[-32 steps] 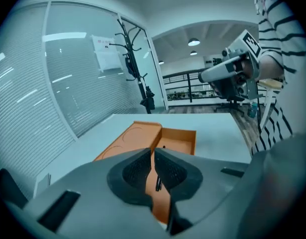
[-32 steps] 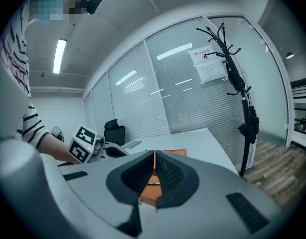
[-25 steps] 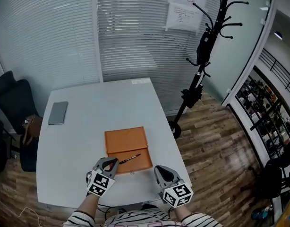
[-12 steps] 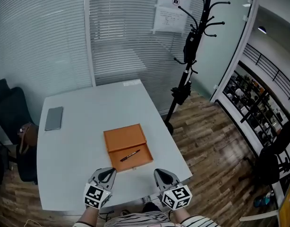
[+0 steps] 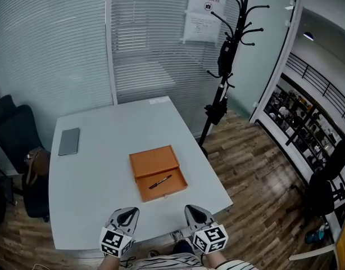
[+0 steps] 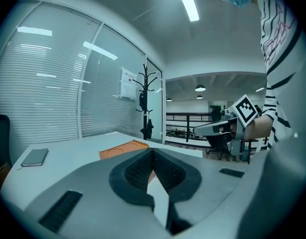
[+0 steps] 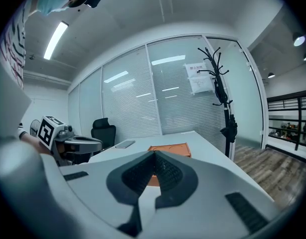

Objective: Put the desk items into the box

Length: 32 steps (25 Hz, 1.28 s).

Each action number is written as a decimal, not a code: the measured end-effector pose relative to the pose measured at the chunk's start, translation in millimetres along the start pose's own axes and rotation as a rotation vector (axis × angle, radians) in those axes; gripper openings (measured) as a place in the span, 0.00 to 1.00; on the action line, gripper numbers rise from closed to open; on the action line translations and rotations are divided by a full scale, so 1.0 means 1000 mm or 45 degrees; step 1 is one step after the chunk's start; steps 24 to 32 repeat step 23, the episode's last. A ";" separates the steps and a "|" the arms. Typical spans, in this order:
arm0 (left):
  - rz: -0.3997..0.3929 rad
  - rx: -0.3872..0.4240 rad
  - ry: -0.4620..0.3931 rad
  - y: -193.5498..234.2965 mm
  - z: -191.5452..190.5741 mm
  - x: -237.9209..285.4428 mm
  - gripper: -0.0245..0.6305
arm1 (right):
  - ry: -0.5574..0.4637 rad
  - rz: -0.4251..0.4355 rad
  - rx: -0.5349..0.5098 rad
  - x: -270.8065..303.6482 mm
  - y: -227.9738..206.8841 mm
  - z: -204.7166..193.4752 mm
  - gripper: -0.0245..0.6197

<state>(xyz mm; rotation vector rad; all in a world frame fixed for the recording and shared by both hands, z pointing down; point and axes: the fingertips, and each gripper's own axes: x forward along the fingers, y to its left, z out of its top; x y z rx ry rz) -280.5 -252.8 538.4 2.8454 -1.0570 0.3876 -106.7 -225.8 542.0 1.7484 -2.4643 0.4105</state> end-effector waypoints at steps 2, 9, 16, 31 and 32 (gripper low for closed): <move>0.003 0.001 -0.002 -0.001 -0.001 -0.007 0.07 | -0.002 -0.001 -0.002 -0.002 0.005 -0.001 0.08; 0.016 0.003 -0.008 -0.005 -0.003 -0.021 0.07 | 0.003 -0.002 -0.009 -0.008 0.017 -0.006 0.08; 0.034 -0.001 -0.008 -0.005 -0.008 -0.030 0.07 | 0.012 0.008 -0.014 -0.012 0.024 -0.010 0.08; 0.017 0.027 -0.034 -0.008 -0.001 -0.030 0.07 | 0.010 0.022 -0.027 -0.011 0.025 -0.005 0.08; 0.017 0.027 -0.034 -0.008 -0.001 -0.030 0.07 | 0.010 0.022 -0.027 -0.011 0.025 -0.005 0.08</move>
